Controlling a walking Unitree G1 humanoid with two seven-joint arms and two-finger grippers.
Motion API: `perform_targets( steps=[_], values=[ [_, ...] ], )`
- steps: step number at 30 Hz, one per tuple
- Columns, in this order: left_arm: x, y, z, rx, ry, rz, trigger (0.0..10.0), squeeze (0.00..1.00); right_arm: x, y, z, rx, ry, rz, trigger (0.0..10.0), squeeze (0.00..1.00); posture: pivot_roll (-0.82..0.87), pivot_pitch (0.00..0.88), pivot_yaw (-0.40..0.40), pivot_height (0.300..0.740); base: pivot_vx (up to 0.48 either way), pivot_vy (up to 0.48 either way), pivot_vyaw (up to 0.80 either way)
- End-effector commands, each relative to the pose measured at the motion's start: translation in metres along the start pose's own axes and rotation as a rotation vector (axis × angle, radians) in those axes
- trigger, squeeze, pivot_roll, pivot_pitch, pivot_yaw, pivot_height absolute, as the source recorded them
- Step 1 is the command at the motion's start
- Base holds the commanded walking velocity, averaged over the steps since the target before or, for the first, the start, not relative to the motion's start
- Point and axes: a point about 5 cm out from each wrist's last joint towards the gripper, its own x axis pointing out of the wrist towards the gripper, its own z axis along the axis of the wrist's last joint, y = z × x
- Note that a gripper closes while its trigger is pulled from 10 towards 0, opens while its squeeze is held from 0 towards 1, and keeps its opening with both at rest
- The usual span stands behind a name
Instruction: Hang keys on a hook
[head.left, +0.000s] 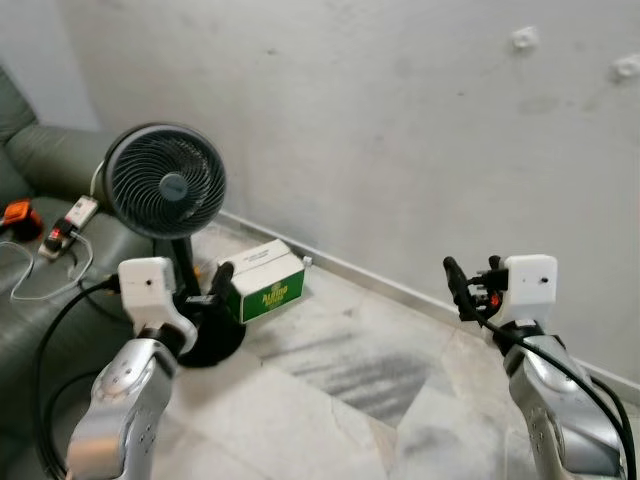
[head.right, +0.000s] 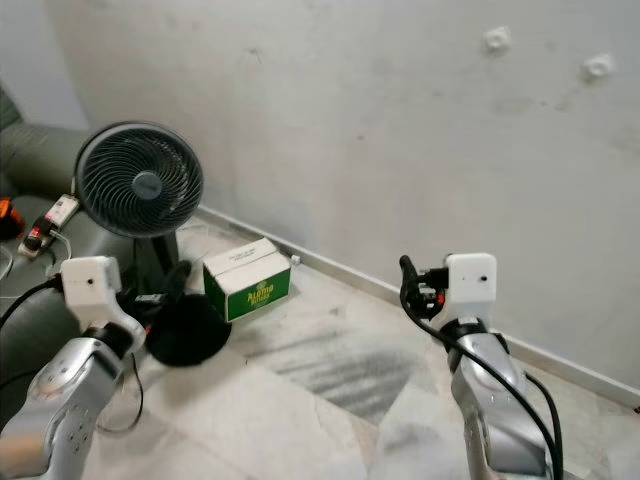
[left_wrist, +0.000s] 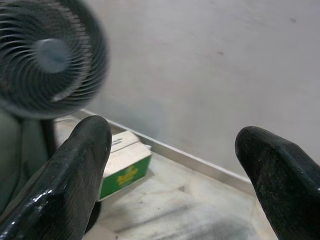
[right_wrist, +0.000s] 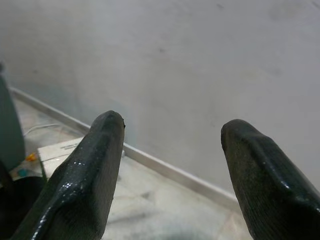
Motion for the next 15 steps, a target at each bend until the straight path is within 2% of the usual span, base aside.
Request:
perform_targets(
  steps=[1, 9, 15],
  values=[
    [0.0042, -0.0109, 0.0022, -0.026, -0.001, -0.058, 10.0, 0.00, -0.0027, -0.0052, 0.0015, -0.011, 0.002, -0.017, 10.0, 0.00, 0.01, 0.000, 0.011, 0.740, 0.000, 0.000, -0.80],
    [0.0062, -0.0134, 0.0070, -0.051, -0.013, -0.071, 10.0, 0.00, -0.0049, -0.0062, 0.0024, -0.019, -0.006, -0.022, 10.0, 0.00, 0.00, 0.000, 0.017, 0.740, 0.000, 0.000, -0.80],
    [0.0062, -0.0145, 0.0080, -0.062, -0.013, -0.087, 10.0, 0.00, -0.0049, -0.0053, 0.0038, -0.020, -0.015, -0.019, 10.0, 0.00, 0.00, 0.000, 0.020, 0.740, 0.042, 0.000, -0.08]
  ],
)
